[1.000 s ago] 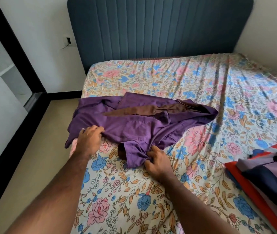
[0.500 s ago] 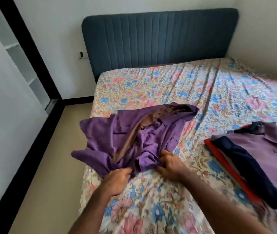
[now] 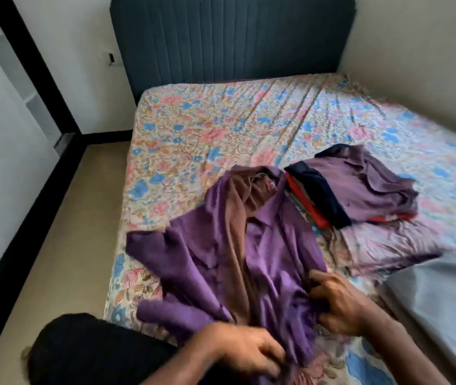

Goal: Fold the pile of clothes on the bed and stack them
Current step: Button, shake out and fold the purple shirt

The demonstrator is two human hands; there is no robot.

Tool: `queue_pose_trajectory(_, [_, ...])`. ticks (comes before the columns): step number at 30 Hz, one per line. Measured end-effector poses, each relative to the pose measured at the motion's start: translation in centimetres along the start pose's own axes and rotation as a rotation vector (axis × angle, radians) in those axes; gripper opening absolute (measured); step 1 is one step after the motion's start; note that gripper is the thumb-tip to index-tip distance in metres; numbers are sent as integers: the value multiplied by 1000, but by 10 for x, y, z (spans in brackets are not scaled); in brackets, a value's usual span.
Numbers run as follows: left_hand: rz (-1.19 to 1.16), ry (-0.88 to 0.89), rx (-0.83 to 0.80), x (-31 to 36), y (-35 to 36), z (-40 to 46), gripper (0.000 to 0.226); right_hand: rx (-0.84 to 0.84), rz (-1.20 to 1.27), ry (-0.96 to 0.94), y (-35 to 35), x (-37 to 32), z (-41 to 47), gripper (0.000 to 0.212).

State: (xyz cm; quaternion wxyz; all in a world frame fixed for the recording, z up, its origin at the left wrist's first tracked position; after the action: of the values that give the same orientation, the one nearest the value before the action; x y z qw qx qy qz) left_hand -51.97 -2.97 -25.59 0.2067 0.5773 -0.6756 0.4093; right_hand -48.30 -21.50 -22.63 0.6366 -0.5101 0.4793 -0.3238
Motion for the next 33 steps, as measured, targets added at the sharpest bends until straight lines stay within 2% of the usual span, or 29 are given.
queue_pose_trajectory(2, [-77, 58, -61, 17, 34, 3, 40, -113, -58, 156, -2, 17, -33, 30])
queue_pose_trajectory(4, [81, 72, 21, 26, 12, 10, 30, -203, -86, 262, -8, 31, -55, 24])
queue_pose_trajectory(6, [-19, 161, 118, 37, -32, 14, 13, -239, -156, 349, -21, 36, -54, 16])
queue_pose_trajectory(7, [-85, 167, 216, 38, -58, 13, 6, -197, -178, 378, -32, 35, -47, 19])
queue_pose_trajectory(10, [-132, 82, 695, 15, -150, 9, 14, 75, -187, 319, -67, 16, 1, 18])
queue_pose_trajectory(12, [-161, 53, 951, 1, -198, 1, 15, 225, -55, 289, -72, 0, 44, 15])
queue_pose_trajectory(14, [-201, -3, 1113, -17, -235, 4, 13, 340, 96, 341, -63, 1, 86, 15])
queue_pose_trajectory(15, [-232, -33, 1179, -27, -249, 8, 13, 345, 138, 377, -52, 7, 105, 17])
queue_pose_trajectory(18, [-292, -88, 1341, -52, -279, 10, 20, 272, 189, 425, -9, 19, 135, 41])
queue_pose_trajectory(19, [-316, -93, 1378, -58, -287, 10, 19, 308, 209, 423, 1, 22, 137, 43])
queue_pose_trajectory(22, [-346, -86, 1415, -78, -316, 14, 29, 536, 278, 379, 13, 30, 127, 25])
queue_pose_trajectory(26, [-113, -72, 1434, -95, -364, 12, 47, 704, 339, 402, 17, 40, 123, 27])
queue_pose_trajectory(28, [77, -96, 1343, -95, -383, 19, 49, 733, 330, 397, 19, 41, 124, 30])
queue_pose_trajectory(31, [348, -114, 1119, -88, -394, 41, 58, 739, 352, 397, 28, 43, 121, 39])
queue_pose_trajectory(33, [477, -100, 1017, -82, -398, 54, 55, 722, 374, 426, 35, 49, 122, 38])
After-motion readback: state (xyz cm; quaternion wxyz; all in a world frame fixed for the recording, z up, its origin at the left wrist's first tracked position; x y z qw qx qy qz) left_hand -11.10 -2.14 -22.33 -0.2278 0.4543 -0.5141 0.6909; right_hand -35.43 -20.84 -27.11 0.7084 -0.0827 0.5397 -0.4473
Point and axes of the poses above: each hand's wrist, its own z-axis towards the middle knuckle, its own y-axis out of the palm, x = y × z, the point moved 8 cm from there along z, towards the middle knuckle, and after that the axes turned 5 degrees about x, right-handed, at the moved point
